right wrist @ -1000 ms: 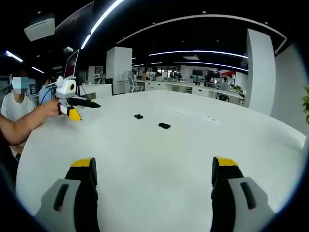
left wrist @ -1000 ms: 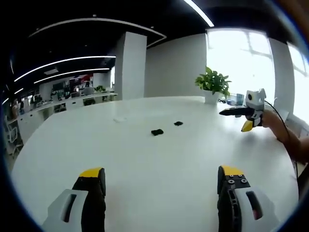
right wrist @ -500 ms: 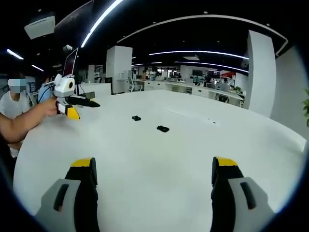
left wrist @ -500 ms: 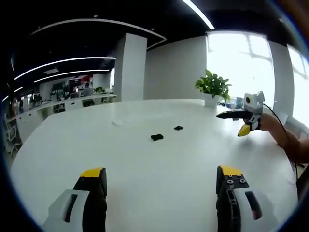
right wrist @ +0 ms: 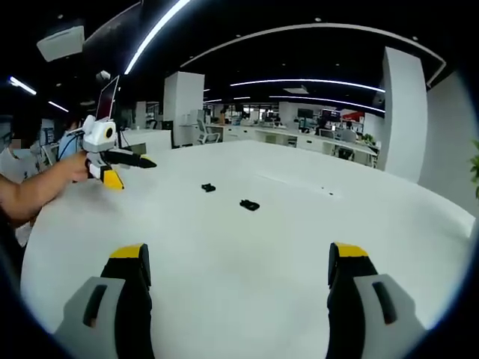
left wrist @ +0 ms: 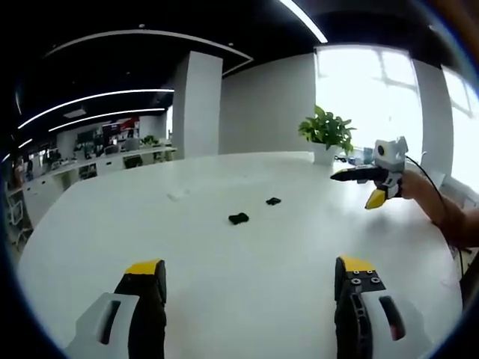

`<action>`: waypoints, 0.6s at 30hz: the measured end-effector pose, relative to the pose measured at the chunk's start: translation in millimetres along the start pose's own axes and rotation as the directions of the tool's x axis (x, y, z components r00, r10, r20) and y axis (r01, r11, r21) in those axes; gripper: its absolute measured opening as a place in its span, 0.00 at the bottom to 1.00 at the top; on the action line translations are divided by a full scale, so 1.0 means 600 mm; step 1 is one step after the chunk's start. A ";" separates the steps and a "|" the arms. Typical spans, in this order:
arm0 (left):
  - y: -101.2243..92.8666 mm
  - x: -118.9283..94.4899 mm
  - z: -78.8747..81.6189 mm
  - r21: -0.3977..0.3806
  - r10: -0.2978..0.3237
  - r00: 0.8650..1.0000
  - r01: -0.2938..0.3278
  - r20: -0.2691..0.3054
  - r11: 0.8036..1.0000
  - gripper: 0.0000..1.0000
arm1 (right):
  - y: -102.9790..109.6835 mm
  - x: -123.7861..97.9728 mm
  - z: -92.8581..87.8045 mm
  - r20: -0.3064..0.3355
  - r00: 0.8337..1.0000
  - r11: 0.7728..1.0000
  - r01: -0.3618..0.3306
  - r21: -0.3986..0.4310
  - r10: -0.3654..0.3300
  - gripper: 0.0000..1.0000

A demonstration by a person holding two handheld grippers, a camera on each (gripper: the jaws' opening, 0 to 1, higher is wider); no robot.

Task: Snap the two parts of the plastic buckle together until the buckle closes and remains connected.

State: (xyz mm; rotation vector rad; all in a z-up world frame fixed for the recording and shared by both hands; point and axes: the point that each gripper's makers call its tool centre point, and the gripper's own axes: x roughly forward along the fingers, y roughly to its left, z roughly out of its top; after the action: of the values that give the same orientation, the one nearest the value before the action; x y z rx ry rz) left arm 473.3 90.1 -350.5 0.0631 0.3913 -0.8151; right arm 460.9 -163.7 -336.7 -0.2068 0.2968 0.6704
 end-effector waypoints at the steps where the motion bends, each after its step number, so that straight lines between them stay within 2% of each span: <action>1: 0.004 0.003 0.001 0.001 -0.001 1.000 0.001 -0.001 1.000 0.95 | -0.001 0.001 0.000 -0.001 1.000 1.000 0.000 0.000 0.000 1.00; 13: 0.015 0.018 0.012 -0.006 -0.009 1.000 0.009 0.000 1.000 0.94 | -0.010 0.008 0.007 -0.008 1.000 1.000 0.002 -0.003 -0.002 1.00; 18: 0.013 0.018 0.009 -0.005 -0.011 1.000 0.011 -0.005 1.000 0.93 | -0.010 0.010 0.005 -0.013 1.000 1.000 0.004 -0.005 -0.004 1.00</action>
State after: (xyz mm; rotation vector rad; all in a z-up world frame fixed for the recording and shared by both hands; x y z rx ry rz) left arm 486.9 86.8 -350.0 0.0584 0.3983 -0.8246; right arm 469.9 -164.3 -335.3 -0.2162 0.3068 0.6657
